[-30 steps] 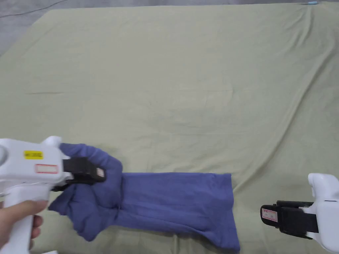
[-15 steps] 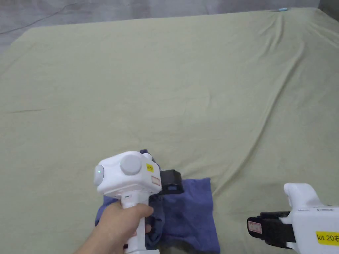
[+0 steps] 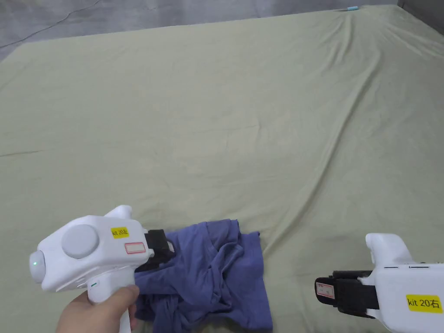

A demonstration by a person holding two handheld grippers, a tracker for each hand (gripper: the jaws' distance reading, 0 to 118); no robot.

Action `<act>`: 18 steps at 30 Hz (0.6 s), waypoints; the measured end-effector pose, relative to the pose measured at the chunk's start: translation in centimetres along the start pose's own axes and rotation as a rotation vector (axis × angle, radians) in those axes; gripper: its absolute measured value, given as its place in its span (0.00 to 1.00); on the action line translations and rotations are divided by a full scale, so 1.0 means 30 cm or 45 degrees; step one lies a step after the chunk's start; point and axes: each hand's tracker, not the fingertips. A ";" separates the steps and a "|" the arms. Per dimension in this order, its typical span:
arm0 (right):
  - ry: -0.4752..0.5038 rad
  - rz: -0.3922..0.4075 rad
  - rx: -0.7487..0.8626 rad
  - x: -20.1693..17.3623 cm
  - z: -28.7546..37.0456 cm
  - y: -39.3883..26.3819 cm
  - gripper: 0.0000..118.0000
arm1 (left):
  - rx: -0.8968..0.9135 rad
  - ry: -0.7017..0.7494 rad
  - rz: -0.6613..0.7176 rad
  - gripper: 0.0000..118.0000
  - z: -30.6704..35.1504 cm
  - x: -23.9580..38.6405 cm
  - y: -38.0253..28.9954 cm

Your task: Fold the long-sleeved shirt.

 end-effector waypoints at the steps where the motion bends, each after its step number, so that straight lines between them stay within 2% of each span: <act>1: 0.001 -0.007 0.000 0.001 -0.004 0.001 0.00 | -0.035 0.002 -0.047 0.03 -0.027 0.015 -0.010; 5: 0.009 -0.021 0.001 -0.007 -0.005 -0.005 0.00 | -0.173 -0.096 -0.178 0.02 -0.147 0.164 -0.118; 8: 0.007 -0.011 -0.004 -0.014 0.004 -0.012 0.00 | -0.192 0.071 -0.370 0.01 -0.245 0.283 -0.189; 10: -0.008 -0.007 -0.007 -0.012 0.013 -0.018 0.00 | -0.105 0.162 -0.470 0.01 -0.239 0.366 -0.211; 12: -0.024 -0.007 -0.007 -0.004 0.024 -0.022 0.00 | -0.107 0.165 -0.589 0.01 -0.247 0.434 -0.254; 15: -0.042 -0.024 -0.001 0.013 0.038 -0.027 0.00 | -0.164 0.060 -0.614 0.01 -0.288 0.493 -0.280; 16: -0.047 -0.029 0.001 0.016 0.043 -0.028 0.00 | -0.235 -0.043 -0.597 0.01 -0.311 0.503 -0.286; 17: -0.054 -0.031 0.003 0.019 0.048 -0.028 0.00 | -0.401 -0.192 -0.493 0.01 -0.352 0.509 -0.303; 18: -0.061 -0.032 0.005 0.020 0.053 -0.027 0.00 | -0.490 -0.249 -0.419 0.01 -0.388 0.510 -0.324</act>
